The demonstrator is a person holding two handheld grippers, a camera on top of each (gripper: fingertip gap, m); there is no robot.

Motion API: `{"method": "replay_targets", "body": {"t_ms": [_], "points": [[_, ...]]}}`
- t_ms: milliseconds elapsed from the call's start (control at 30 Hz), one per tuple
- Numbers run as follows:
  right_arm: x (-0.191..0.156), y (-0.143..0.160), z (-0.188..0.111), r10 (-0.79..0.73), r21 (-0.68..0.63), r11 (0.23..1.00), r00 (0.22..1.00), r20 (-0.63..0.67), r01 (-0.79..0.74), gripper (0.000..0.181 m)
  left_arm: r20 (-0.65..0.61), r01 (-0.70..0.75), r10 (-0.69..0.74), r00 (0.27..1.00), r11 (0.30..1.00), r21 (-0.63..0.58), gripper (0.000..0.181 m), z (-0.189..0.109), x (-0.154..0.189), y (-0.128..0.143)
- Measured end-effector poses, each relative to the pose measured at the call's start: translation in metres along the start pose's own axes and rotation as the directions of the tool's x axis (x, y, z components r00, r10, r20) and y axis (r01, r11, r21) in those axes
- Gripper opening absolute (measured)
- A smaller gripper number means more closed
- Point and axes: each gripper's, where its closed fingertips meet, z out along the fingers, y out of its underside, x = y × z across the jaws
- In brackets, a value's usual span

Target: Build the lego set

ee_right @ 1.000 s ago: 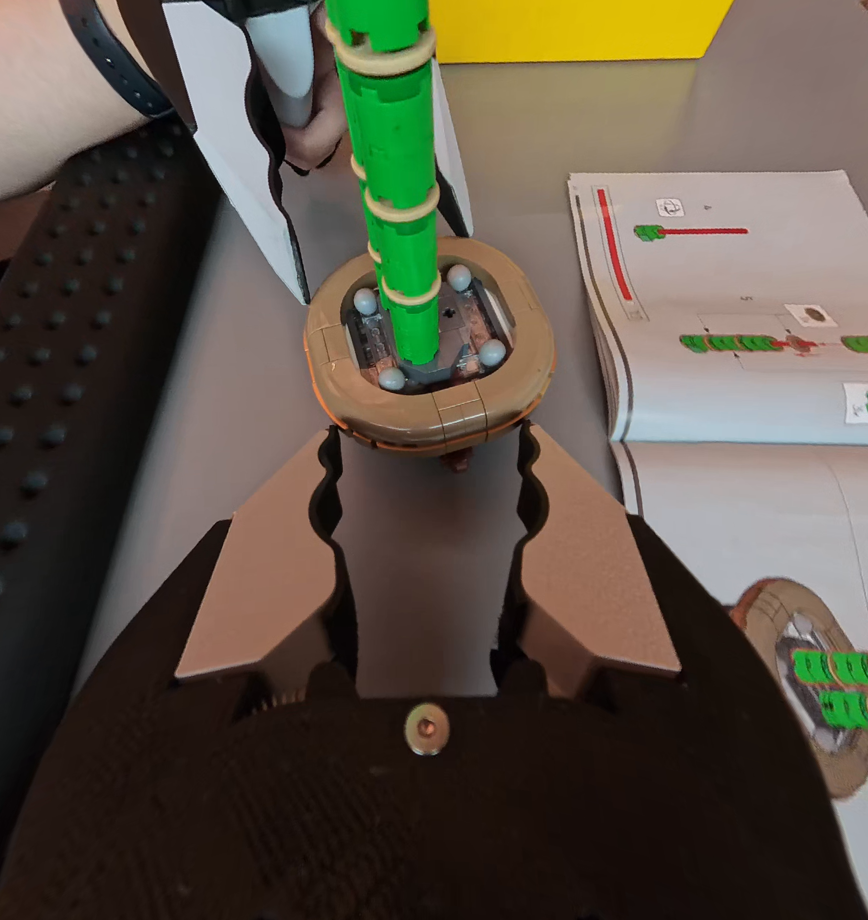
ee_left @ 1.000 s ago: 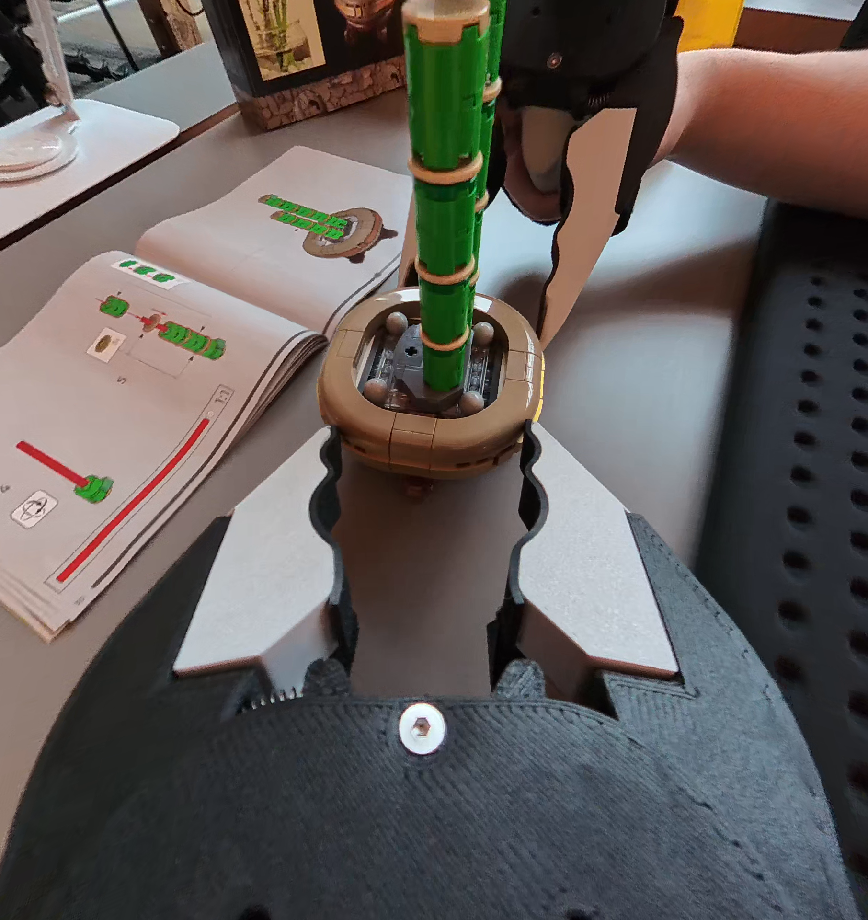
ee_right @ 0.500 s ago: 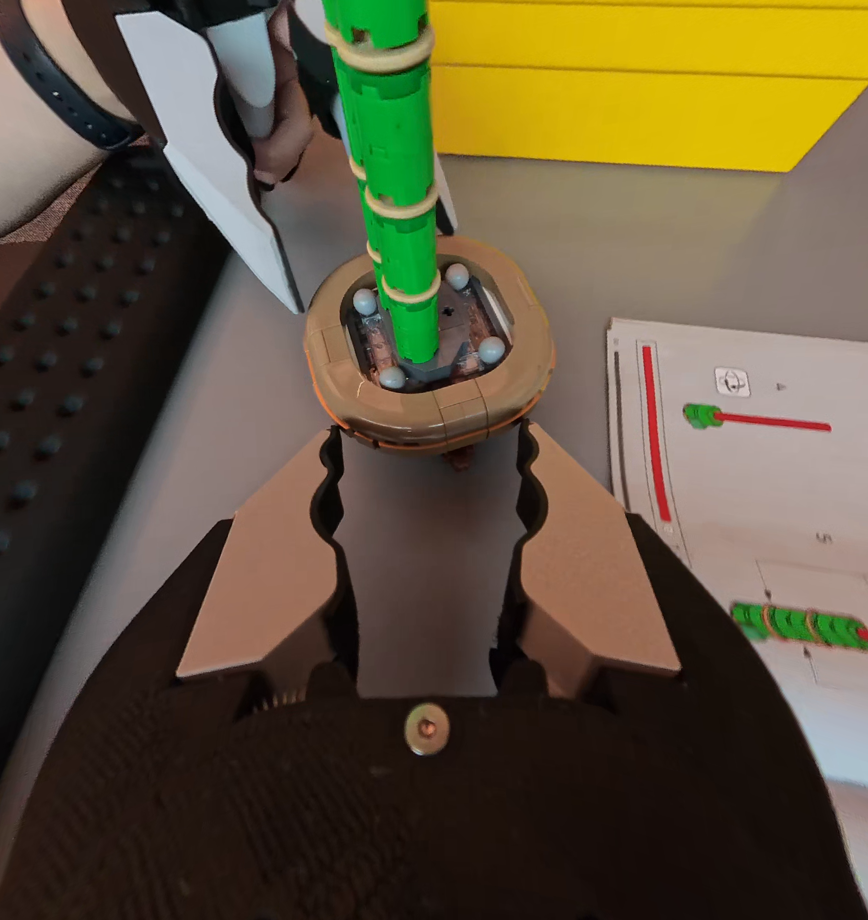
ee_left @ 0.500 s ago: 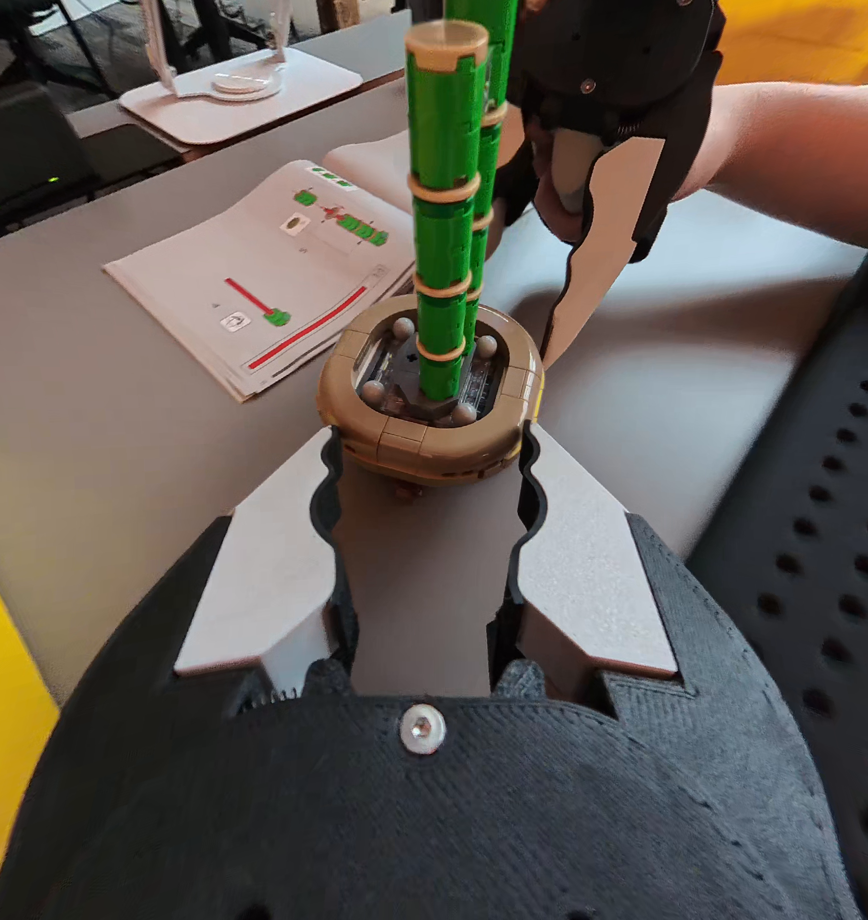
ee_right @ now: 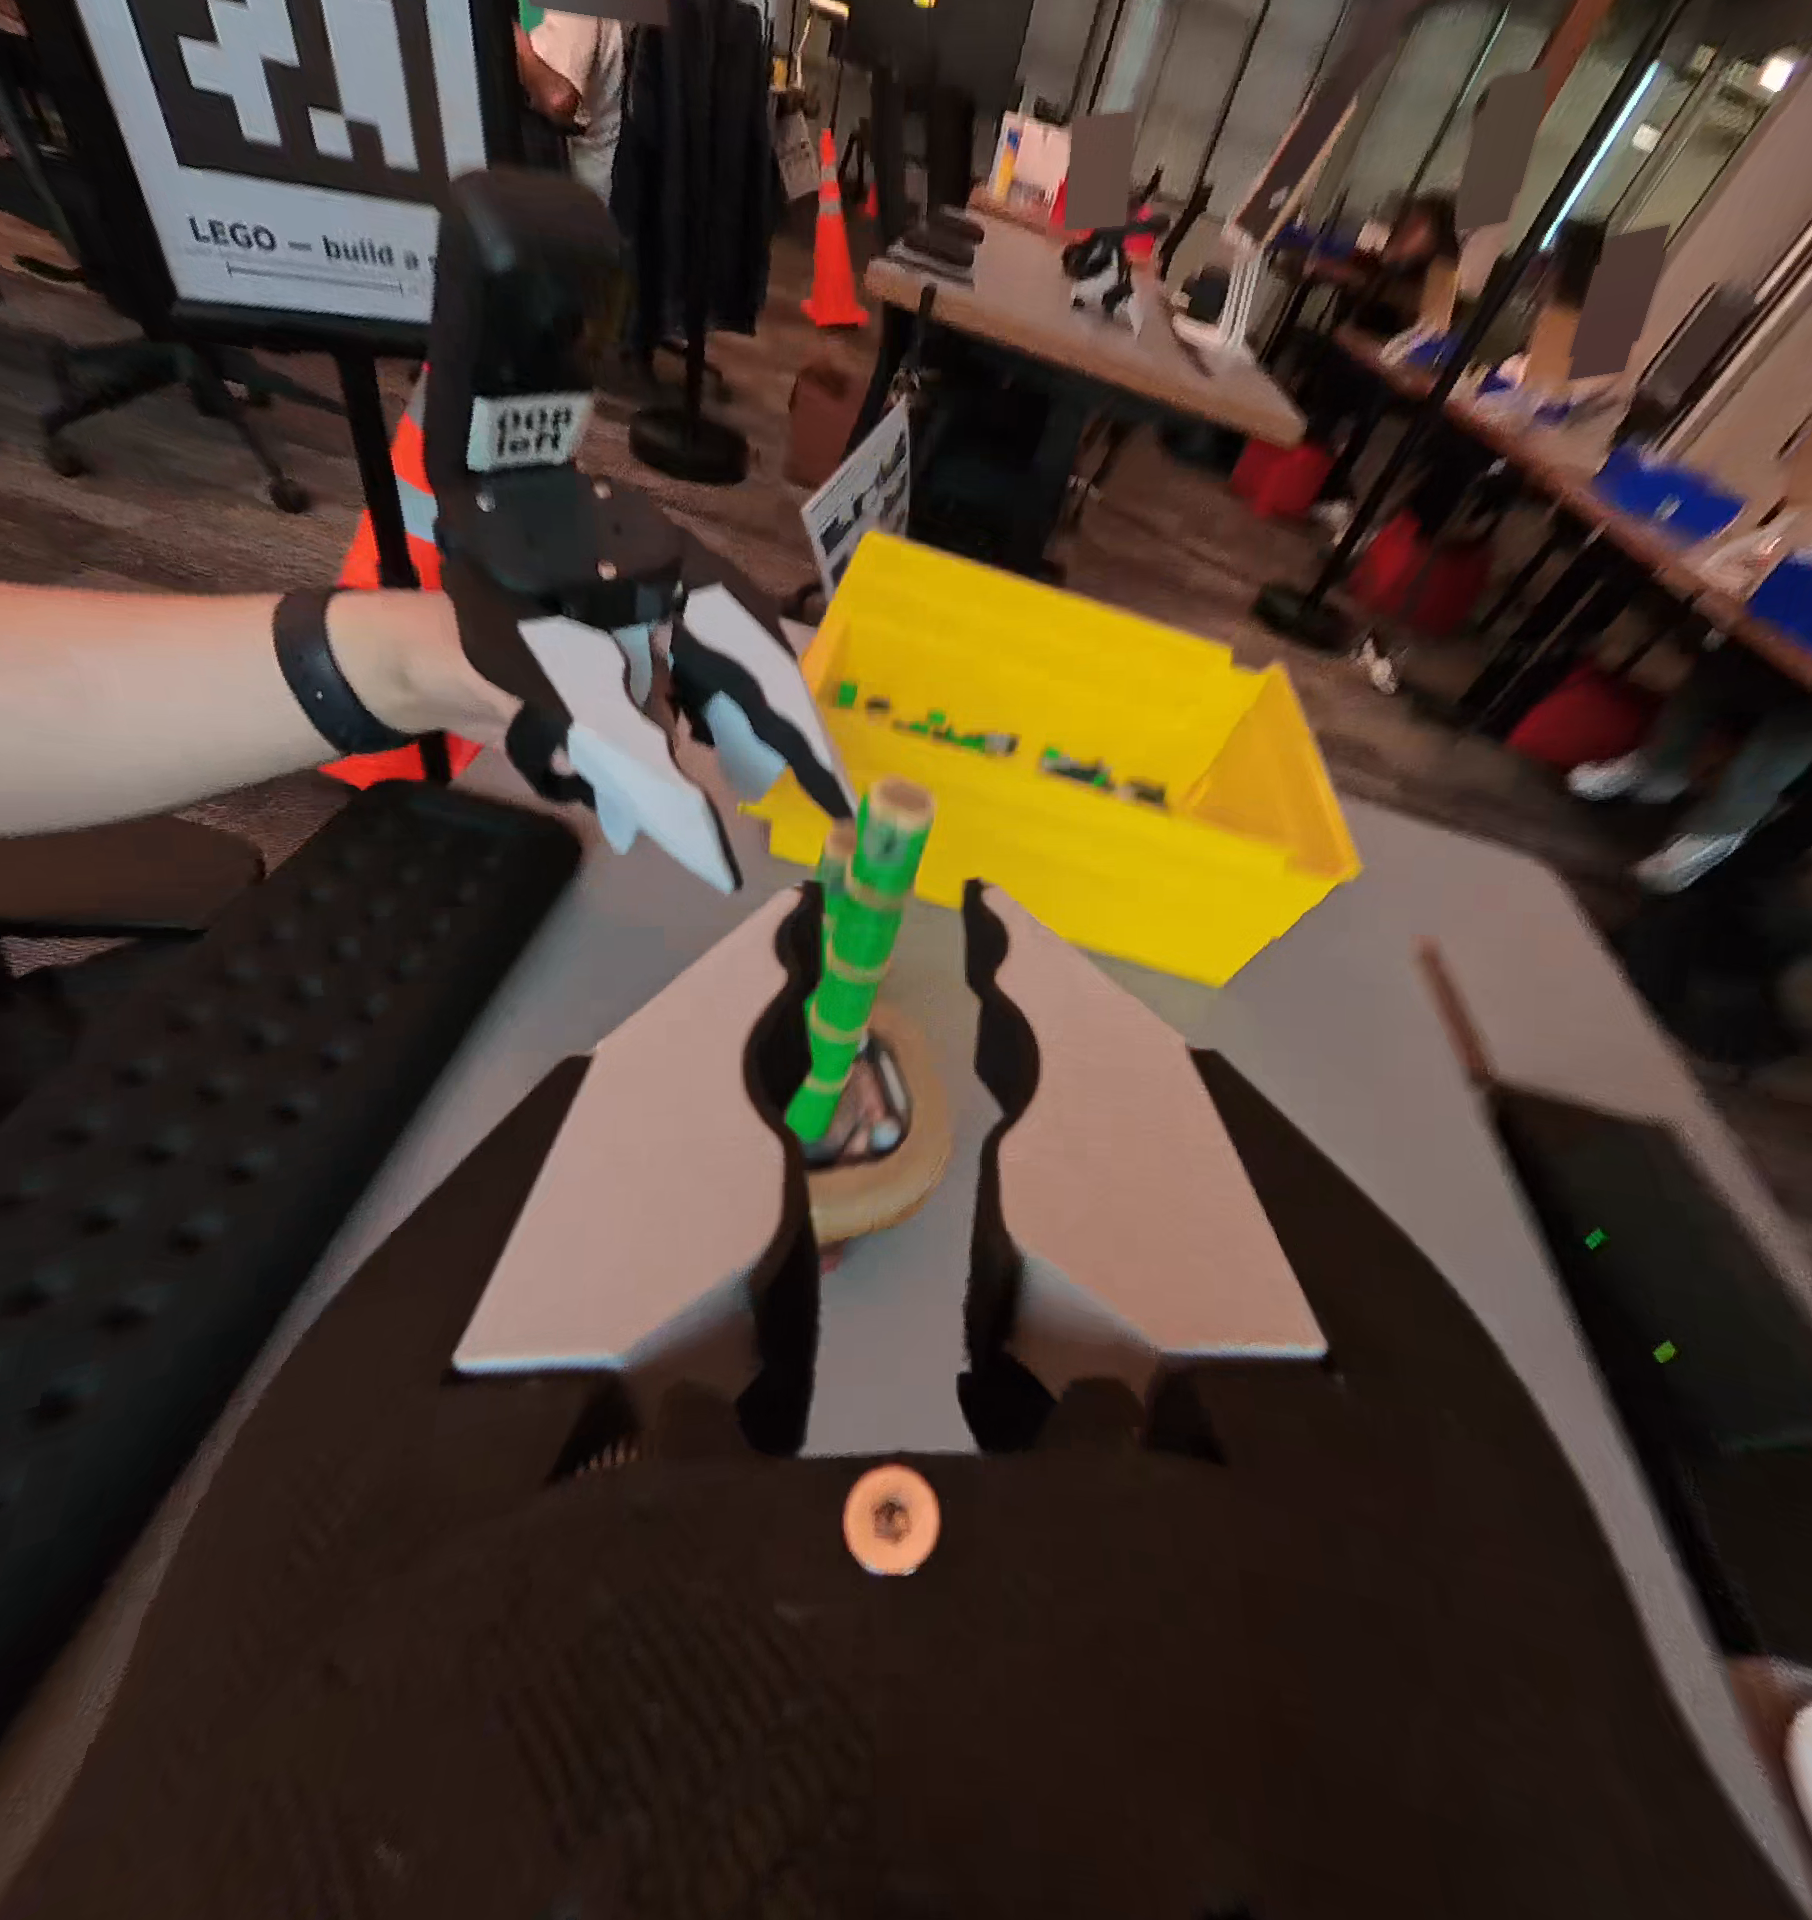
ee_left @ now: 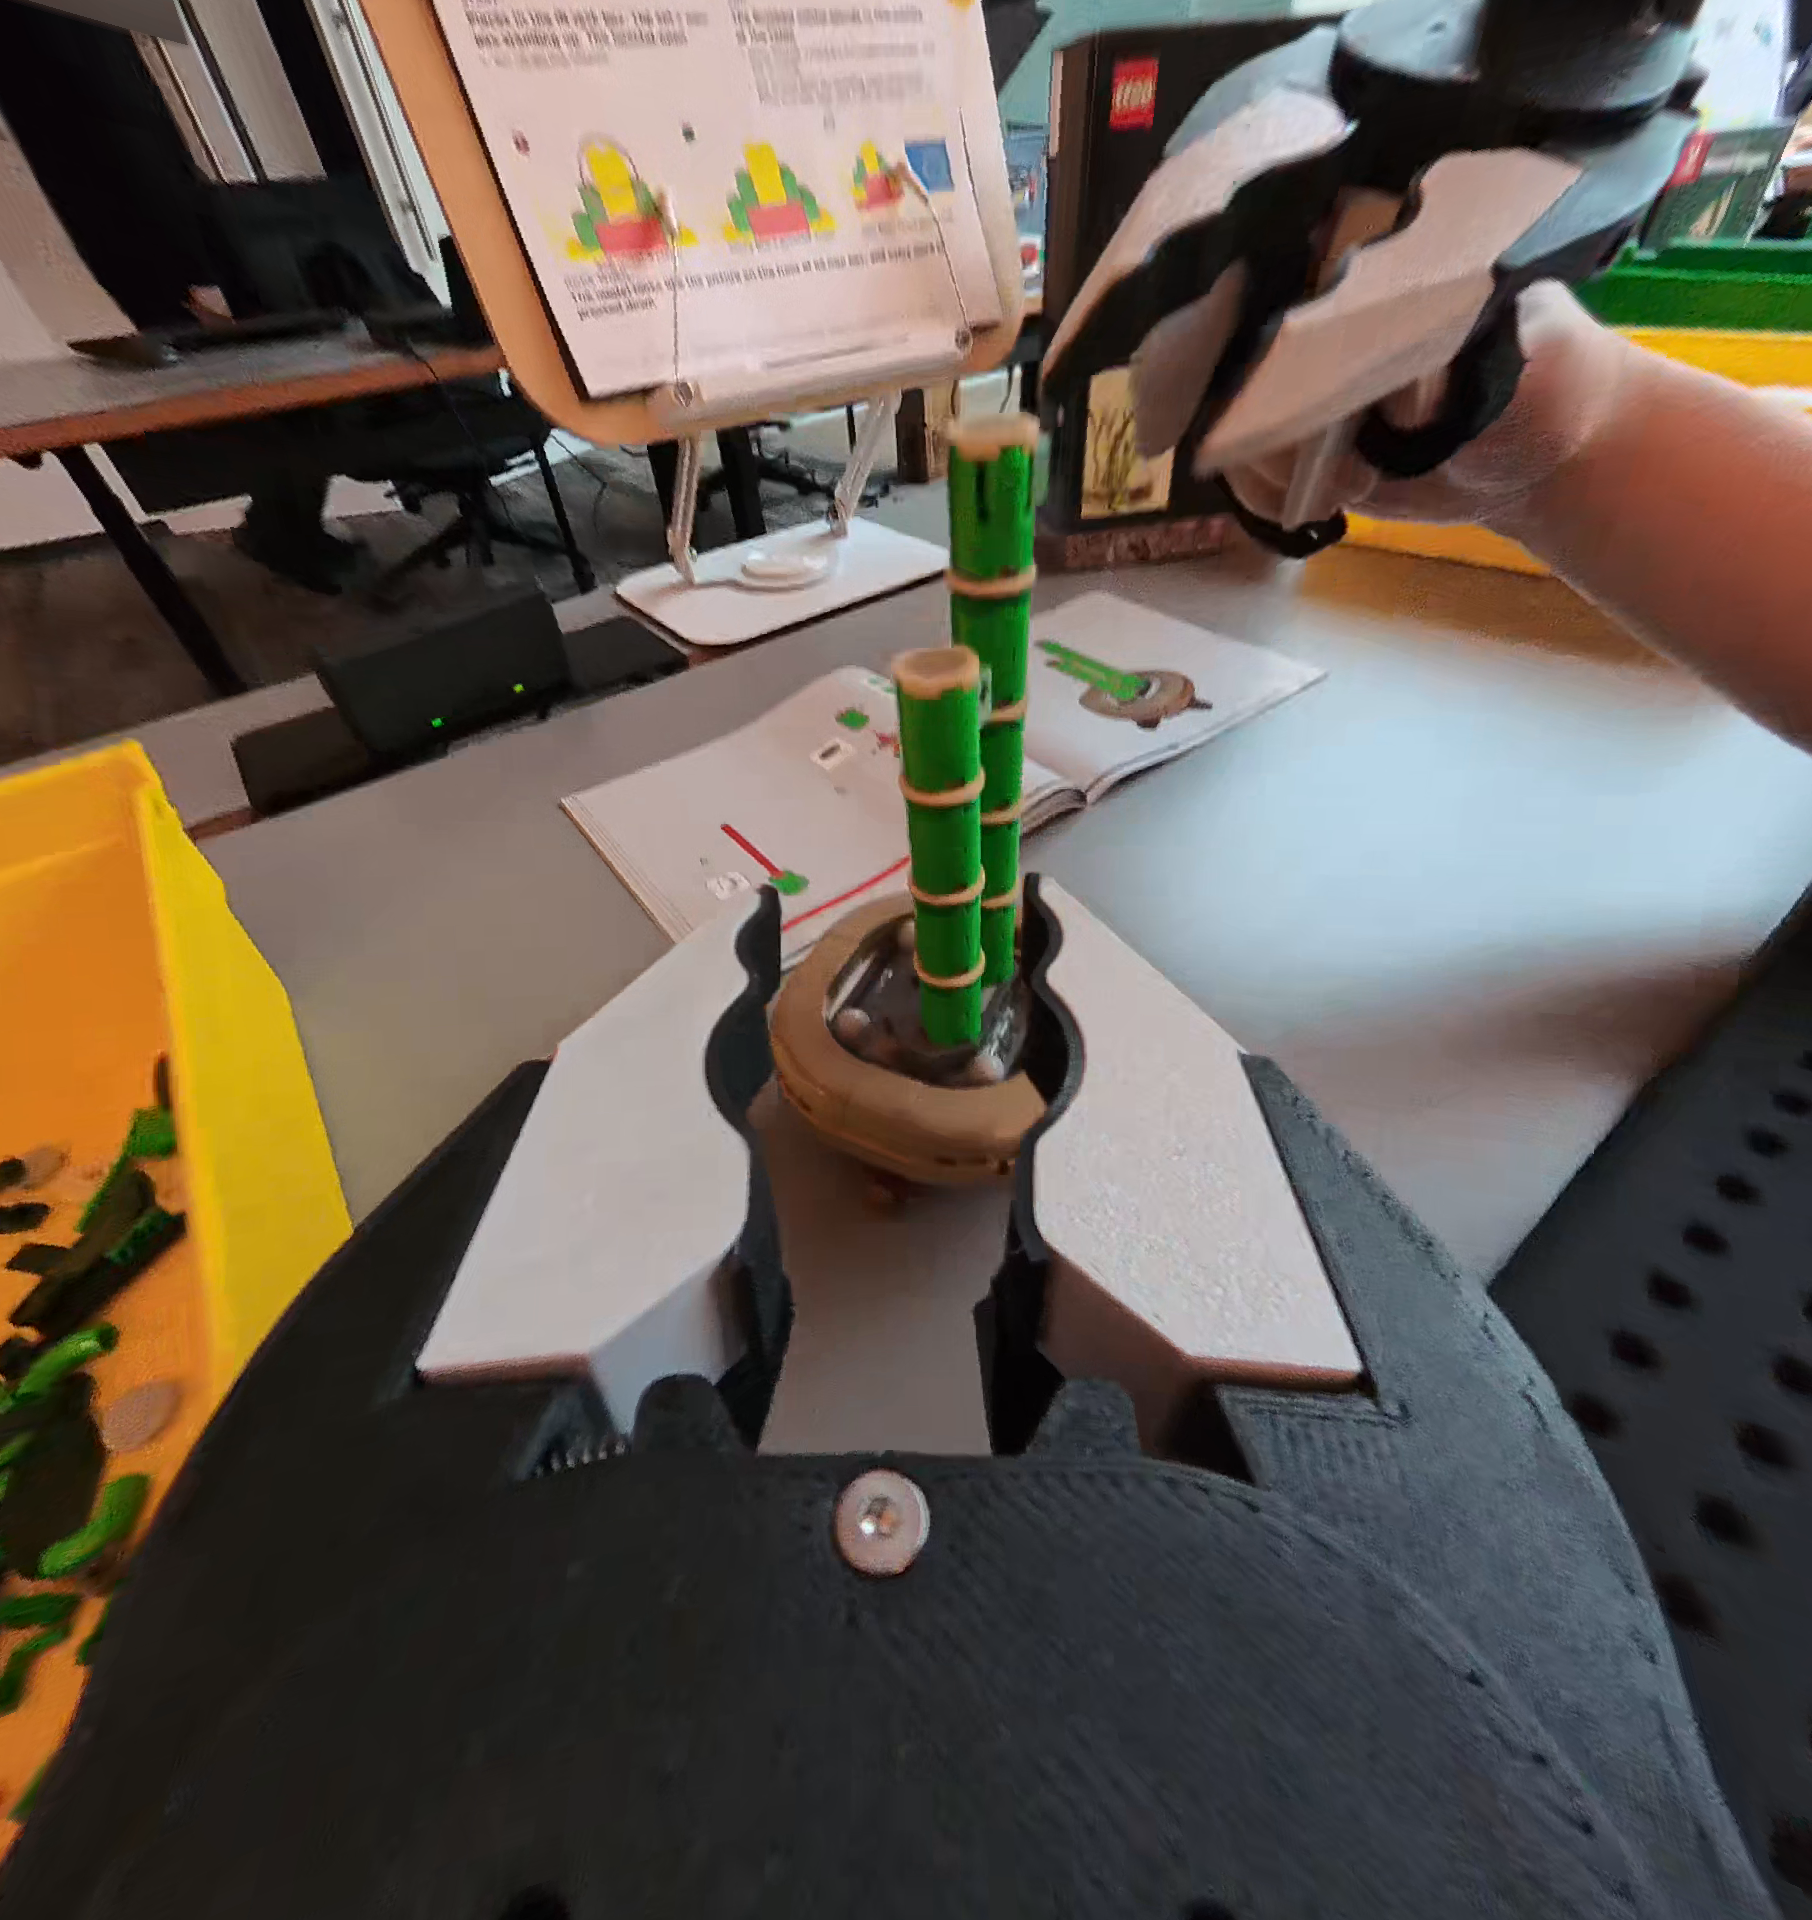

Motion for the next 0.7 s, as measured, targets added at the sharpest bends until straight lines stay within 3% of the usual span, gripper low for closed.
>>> {"method": "replay_targets", "body": {"t_ms": [133,333,467,700], "points": [[0.002,-0.032,0.014,0.054,-0.014,0.999,0.995,0.081,-0.053,0.008,-0.013,0.022,-0.022,1.0,0.999,0.033,0.038,0.003,-0.001,-0.024],[0.001,-0.022,0.035,0.202,-0.046,0.979,0.966,0.16,-0.197,0.0,-0.001,0.015,-0.015,1.0,0.999,0.035,0.033,0.01,-0.001,-0.031],[-0.001,-0.007,0.038,0.202,-0.088,0.978,0.967,0.158,-0.19,0.0,-0.002,0.029,-0.029,1.0,0.999,0.031,0.032,0.009,-0.002,-0.026],[0.002,-0.004,0.03,0.223,-0.052,0.975,0.963,0.153,-0.217,0.0,0.001,0.064,-0.064,0.998,0.997,0.038,0.031,0.005,-0.006,-0.019]]}}
